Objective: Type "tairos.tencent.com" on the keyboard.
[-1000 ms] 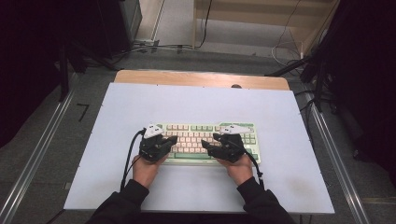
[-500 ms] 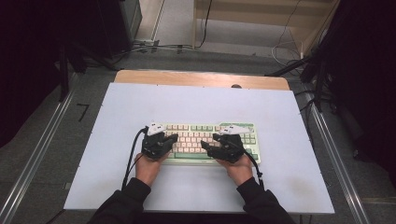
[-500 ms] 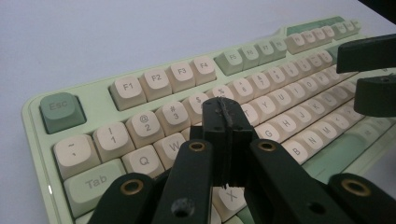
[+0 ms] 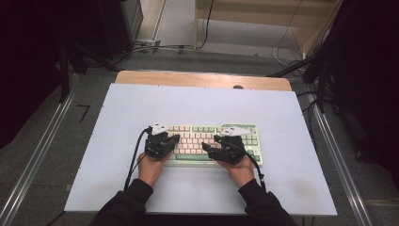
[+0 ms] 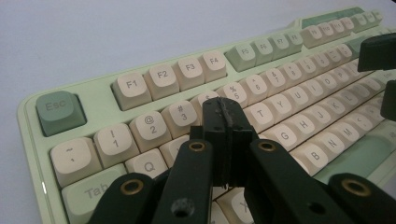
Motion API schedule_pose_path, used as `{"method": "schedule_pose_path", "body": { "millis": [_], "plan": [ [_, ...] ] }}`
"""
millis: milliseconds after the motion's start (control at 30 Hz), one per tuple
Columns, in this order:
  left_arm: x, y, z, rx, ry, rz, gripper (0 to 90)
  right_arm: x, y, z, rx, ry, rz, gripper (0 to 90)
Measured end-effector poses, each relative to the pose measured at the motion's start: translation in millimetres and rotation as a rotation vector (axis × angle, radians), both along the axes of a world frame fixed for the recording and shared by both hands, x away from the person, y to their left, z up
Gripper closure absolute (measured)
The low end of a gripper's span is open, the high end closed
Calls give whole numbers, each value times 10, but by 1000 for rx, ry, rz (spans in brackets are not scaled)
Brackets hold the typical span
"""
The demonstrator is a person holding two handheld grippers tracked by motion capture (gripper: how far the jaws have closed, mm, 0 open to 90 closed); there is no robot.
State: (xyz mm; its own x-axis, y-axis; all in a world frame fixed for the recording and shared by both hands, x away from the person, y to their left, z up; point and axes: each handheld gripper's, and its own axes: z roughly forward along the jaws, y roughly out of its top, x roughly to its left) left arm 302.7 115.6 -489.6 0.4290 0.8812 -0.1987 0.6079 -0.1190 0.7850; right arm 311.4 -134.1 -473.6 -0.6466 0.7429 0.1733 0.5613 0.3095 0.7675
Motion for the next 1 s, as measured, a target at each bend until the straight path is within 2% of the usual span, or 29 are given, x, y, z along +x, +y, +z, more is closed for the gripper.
{"method": "schedule_pose_path", "body": {
  "millis": [167, 700, 800, 900, 967, 1000],
  "plan": [
    [16, -17, -8, 18, -3, -2, 900, 0, 0, 0, 0, 0, 0, 383],
    [35, -29, -25, 25, 12, -3, 900, 0, 6, -4, -3, -2, 0, 382],
    [40, -28, -31, 22, 18, -3, 900, -2, 6, -4, -4, -2, 1, 380],
    [24, -21, -8, 13, -2, -4, 900, 1, 5, -7, -7, -3, 2, 377],
    [6, -6, 23, -10, -13, -2, 900, 0, 4, -5, -4, -2, 0, 379],
    [-2, 5, 38, -16, -20, -3, 900, -1, 2, -2, -4, -2, 0, 406]
  ]
}}
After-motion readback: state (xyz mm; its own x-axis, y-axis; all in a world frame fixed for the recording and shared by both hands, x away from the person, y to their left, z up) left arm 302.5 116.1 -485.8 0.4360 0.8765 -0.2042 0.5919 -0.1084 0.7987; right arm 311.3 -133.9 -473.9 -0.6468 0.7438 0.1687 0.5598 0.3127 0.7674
